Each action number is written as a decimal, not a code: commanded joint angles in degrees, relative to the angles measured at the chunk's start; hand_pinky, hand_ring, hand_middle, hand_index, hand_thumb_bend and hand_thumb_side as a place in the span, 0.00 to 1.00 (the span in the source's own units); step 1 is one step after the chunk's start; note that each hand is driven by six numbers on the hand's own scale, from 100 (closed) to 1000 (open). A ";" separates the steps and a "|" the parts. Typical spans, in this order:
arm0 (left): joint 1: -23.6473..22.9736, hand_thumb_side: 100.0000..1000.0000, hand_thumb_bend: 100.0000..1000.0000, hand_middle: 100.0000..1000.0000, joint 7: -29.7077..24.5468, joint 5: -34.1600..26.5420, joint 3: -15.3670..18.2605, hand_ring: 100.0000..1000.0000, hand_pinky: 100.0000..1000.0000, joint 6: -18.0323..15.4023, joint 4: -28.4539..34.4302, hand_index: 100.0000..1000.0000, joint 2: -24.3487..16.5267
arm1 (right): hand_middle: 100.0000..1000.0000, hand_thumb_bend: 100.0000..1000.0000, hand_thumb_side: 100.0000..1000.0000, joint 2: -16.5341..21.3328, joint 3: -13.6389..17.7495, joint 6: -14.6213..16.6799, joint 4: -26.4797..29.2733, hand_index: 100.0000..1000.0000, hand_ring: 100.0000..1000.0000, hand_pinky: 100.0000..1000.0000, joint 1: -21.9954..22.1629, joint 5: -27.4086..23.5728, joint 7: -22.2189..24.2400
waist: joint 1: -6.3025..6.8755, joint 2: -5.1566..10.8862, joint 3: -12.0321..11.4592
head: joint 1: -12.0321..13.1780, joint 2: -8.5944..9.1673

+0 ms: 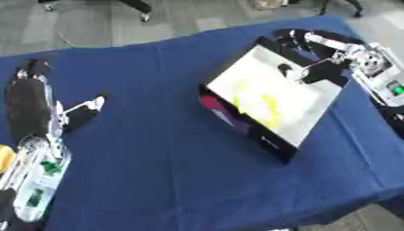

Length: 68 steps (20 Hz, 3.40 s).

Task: Pick up the objects with one hand, pass them to the other hand, and then place them into the box on the other side of the table.

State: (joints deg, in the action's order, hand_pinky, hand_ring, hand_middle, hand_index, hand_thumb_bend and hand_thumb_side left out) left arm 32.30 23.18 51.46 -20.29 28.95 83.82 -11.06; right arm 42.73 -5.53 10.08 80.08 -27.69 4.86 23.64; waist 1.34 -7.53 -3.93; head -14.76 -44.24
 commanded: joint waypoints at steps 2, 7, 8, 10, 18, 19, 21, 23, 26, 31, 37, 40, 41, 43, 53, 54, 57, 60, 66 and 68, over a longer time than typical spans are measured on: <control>0.66 0.26 0.72 0.59 0.24 -0.35 0.74 0.75 0.75 0.25 1.35 0.79 -1.25 | 1.00 0.00 0.00 2.02 1.54 -0.32 0.66 1.00 1.00 1.00 -0.70 -1.69 -1.64 | 0.63 1.79 0.07 | 0.44 0.12; 0.82 0.26 0.70 0.60 0.17 -0.42 1.31 0.76 0.75 0.62 2.57 0.80 -2.17 | 1.00 0.00 0.23 2.70 3.08 -2.90 4.26 1.00 1.00 1.00 -1.01 -13.93 -4.05 | 0.75 1.76 0.12 | 2.93 0.12; 1.03 0.26 0.69 0.60 -0.06 -0.48 1.50 0.76 0.76 0.77 3.03 0.80 -2.57 | 1.00 0.00 0.30 3.05 3.54 -3.07 5.29 1.00 1.00 1.00 -1.14 -16.69 -4.32 | 0.80 1.76 0.11 | 3.75 0.12; 1.68 0.29 0.65 0.62 -1.16 -0.88 1.95 0.77 0.76 1.28 3.96 0.81 -3.70 | 1.00 0.00 0.35 3.92 4.57 -3.06 7.05 1.00 1.00 1.00 -1.28 -21.61 -4.55 | 0.93 1.75 0.11 | 5.52 0.12; 5.24 0.38 0.55 0.64 -12.01 -7.61 5.27 0.79 0.78 5.45 5.89 0.84 -10.86 | 1.00 0.00 0.37 6.38 8.76 -4.57 8.32 1.00 1.00 1.00 -0.10 -32.55 -1.15 | 1.46 1.80 -0.06 | 10.18 0.12; 5.56 0.38 0.55 0.64 -13.20 -8.11 5.60 0.79 0.78 5.82 6.16 0.84 -11.50 | 1.00 0.00 0.37 6.51 9.02 -4.90 8.34 1.00 1.00 1.00 -0.03 -33.14 -1.10 | 1.49 1.79 -0.07 | 10.35 0.12; 5.78 0.38 0.55 0.64 -14.51 -8.31 5.91 0.79 0.78 6.25 6.65 0.84 -12.02 | 1.00 0.00 0.37 6.65 9.25 -5.31 8.45 1.00 1.00 1.00 0.04 -33.73 -1.02 | 1.51 1.79 -0.08 | 10.47 0.12; 6.32 0.44 0.56 0.65 -15.50 -8.72 6.57 0.80 0.79 6.91 6.11 0.84 -12.94 | 1.00 0.00 0.35 7.24 9.97 -5.45 8.23 1.00 1.00 1.00 0.53 -34.25 -1.46 | 1.70 1.82 -0.30 | 11.34 0.12; 8.48 0.47 0.55 0.65 -18.10 -11.15 6.86 0.81 0.80 8.09 2.30 0.84 -16.59 | 1.00 0.00 0.36 7.94 10.78 -5.74 8.33 1.00 1.00 1.00 1.12 -35.34 -2.42 | 1.73 1.81 -0.21 | 12.66 0.12; 10.32 0.48 0.57 0.67 -23.31 -16.34 7.09 0.82 0.81 6.99 -1.86 0.85 -20.61 | 1.00 0.00 0.35 8.68 11.33 -6.14 8.53 1.00 1.00 1.00 1.53 -36.58 -3.39 | 1.75 1.78 -0.11 | 14.08 0.12; 11.07 0.48 0.66 0.69 -29.66 -22.69 6.09 0.84 0.83 5.89 -6.14 0.86 -25.32 | 1.00 0.00 0.37 9.41 11.79 -6.07 8.28 1.00 1.00 1.00 2.15 -36.87 -4.01 | 1.94 1.68 0.06 | 15.09 0.12; 11.35 0.48 0.67 0.70 -32.85 -25.88 5.43 0.84 0.83 4.65 -7.72 0.85 -27.18 | 1.00 0.00 0.37 9.52 11.85 -6.15 8.14 1.00 1.00 1.00 2.34 -36.74 -4.19 | 1.99 1.64 0.13 | 15.39 0.12; 11.49 0.48 0.67 0.70 -33.92 -26.95 5.46 0.84 0.83 4.44 -7.97 0.85 -27.64 | 1.00 0.00 0.37 9.54 11.86 -6.15 8.13 1.00 1.00 1.00 2.39 -36.69 -4.23 | 2.00 1.64 0.13 | 15.41 0.12; 11.74 0.48 0.67 0.70 -36.00 -29.03 5.68 0.84 0.83 4.59 -7.83 0.85 -28.41 | 1.00 0.00 0.37 9.56 11.86 -6.13 8.11 1.00 1.00 1.00 2.43 -36.63 -4.27 | 2.01 1.65 0.12 | 15.42 0.12; 12.21 0.30 0.81 0.73 -45.33 -33.65 2.18 0.87 0.86 -1.61 -12.04 0.82 -35.28 | 1.00 0.00 0.38 9.87 11.86 -6.07 7.81 1.00 1.00 1.00 3.22 -35.63 -5.21 | 2.04 1.41 0.66 | 16.14 0.12; 12.19 0.28 0.81 0.73 -46.36 -33.49 2.03 0.87 0.86 -2.28 -12.18 0.82 -35.66 | 1.00 0.00 0.38 9.84 11.84 -6.07 7.78 1.00 1.00 1.00 3.33 -35.46 -5.29 | 2.05 1.39 0.69 | 16.15 0.12; 12.14 0.22 0.81 0.73 -49.58 -32.34 1.94 0.86 0.86 -3.91 -12.42 0.80 -36.35 | 1.00 0.00 0.38 9.78 11.72 -6.12 7.79 1.00 1.00 1.00 3.64 -34.97 -5.51 | 2.10 1.36 0.81 | 16.04 0.12; 12.19 0.17 0.82 0.73 -52.65 -30.31 1.87 0.86 0.86 -5.17 -12.66 0.79 -36.56 | 1.00 0.00 0.38 9.75 11.67 -6.16 7.81 1.00 1.00 1.00 3.84 -34.67 -5.72 | 2.14 1.37 0.96 | 15.94 0.12; 12.24 0.08 0.84 0.74 -58.32 -25.89 1.72 0.86 0.86 -7.63 -13.00 0.78 -36.74 | 1.00 0.00 0.38 9.72 11.80 -6.05 7.92 1.00 1.00 1.00 4.51 -34.26 -6.12 | 2.05 1.25 1.30 | 15.69 0.12; 12.21 0.06 0.84 0.74 -60.39 -24.65 1.63 0.86 0.86 -8.63 -13.22 0.77 -36.94 | 1.00 0.00 0.38 9.67 11.89 -6.05 7.93 1.00 1.00 1.00 4.76 -34.07 -6.25 | 2.05 1.17 1.29 | 15.67 0.12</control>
State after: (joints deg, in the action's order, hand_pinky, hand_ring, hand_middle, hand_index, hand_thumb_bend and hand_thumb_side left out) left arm 43.37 -36.01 25.79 -18.97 20.84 70.36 -45.36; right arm 49.98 5.54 3.98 87.28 -22.49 -29.51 17.65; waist 2.75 -7.53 -2.63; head 0.97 -44.24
